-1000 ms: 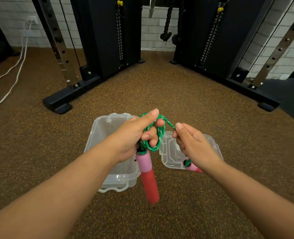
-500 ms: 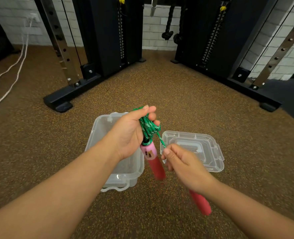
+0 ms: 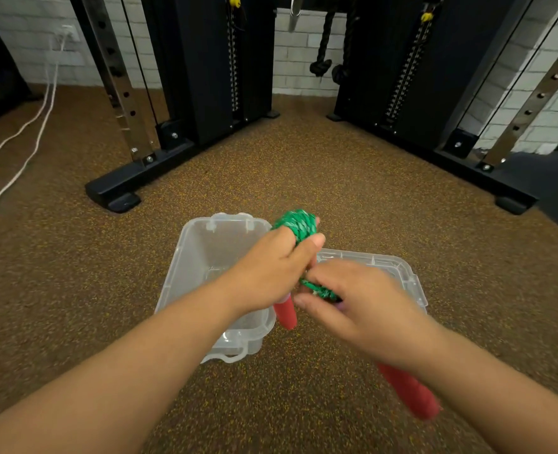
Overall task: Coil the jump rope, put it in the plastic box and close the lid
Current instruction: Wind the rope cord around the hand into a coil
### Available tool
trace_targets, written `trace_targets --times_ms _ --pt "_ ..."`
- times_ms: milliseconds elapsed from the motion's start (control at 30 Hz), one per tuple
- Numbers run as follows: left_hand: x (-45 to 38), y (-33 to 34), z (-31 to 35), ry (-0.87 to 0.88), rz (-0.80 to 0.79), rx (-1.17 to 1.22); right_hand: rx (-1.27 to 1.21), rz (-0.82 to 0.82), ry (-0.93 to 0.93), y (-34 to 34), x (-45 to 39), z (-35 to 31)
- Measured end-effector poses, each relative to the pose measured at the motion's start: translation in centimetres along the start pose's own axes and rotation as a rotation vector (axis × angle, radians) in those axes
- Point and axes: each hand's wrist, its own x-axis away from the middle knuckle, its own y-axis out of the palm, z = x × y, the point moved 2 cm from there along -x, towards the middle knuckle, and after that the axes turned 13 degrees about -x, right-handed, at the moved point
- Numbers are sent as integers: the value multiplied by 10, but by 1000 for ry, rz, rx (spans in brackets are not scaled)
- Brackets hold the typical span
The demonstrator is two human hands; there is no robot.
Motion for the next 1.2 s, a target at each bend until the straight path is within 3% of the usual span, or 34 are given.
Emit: trace_targets --times_ms 100,200,333,533,633,900,1200 --pt "3 0 2 40 -121 -118 89 107 -79 -19 -3 5" --pt "5 -2 7 30 -154 -60 112 194 -114 -28 -2 13" --pt "6 -5 20 -47 -166 32 -312 300 94 -29 0 26" --pt "5 1 20 -146 -360 144 -957 -102 313 1 -2 31" --pt "7 4 12 -187 -537 318 -1091 -156 392 8 0 29" --pt "16 -3 -5 -103 -881 605 -1074 -230 458 10 3 38" --pt "17 -6 -15 -149 -820 643 -986 -134 469 19 6 47"
